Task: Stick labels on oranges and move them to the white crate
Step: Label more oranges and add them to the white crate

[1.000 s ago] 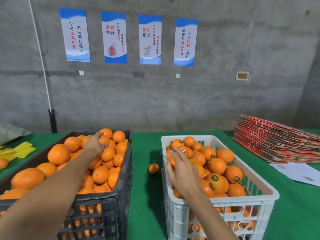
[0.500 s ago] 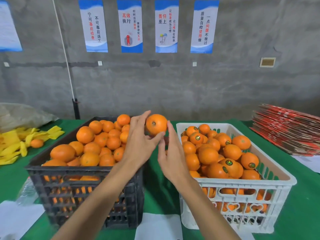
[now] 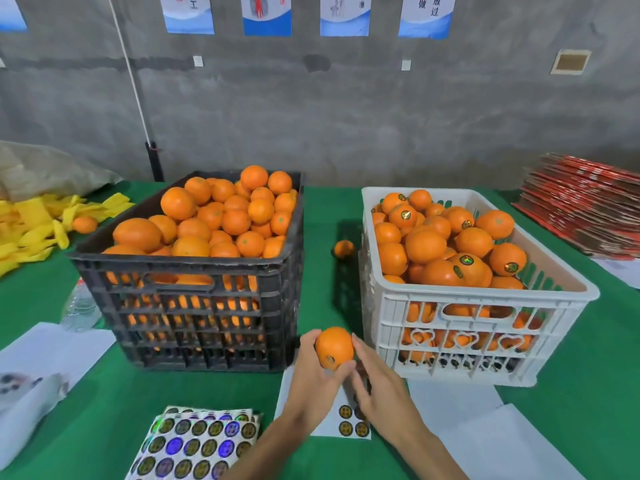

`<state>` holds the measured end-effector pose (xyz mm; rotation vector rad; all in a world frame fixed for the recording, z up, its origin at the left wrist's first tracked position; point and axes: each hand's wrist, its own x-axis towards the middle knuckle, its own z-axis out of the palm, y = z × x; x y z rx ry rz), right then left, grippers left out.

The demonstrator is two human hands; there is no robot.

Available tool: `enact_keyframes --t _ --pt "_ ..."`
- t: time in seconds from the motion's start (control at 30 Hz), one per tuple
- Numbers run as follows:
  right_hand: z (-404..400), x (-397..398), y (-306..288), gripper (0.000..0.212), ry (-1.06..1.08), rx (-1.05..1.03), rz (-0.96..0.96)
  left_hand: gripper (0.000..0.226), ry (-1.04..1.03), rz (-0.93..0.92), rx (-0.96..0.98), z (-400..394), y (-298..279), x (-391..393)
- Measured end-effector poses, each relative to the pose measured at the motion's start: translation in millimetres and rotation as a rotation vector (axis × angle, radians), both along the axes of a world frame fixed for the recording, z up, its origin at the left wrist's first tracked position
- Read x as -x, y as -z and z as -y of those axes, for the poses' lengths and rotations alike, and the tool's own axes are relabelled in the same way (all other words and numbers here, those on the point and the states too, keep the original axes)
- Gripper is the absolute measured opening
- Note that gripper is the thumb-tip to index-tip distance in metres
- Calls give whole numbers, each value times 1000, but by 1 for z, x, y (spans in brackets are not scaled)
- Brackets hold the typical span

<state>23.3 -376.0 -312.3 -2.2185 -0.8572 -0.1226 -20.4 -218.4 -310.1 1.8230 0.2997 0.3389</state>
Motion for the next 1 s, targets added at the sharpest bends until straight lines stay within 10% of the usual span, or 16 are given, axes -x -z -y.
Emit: enact_keyframes --t 0.17,0.7,1.0 --pt "25 -3 20 56 -66 356 -2 70 -93 -31 -3 1 29 -1" --pt "-1 0 17 13 22 283 268 73 -167 -52 -108 0 36 -2" --pt "1 4 19 34 0 214 183 71 -166 -5 -71 -3 34 4"
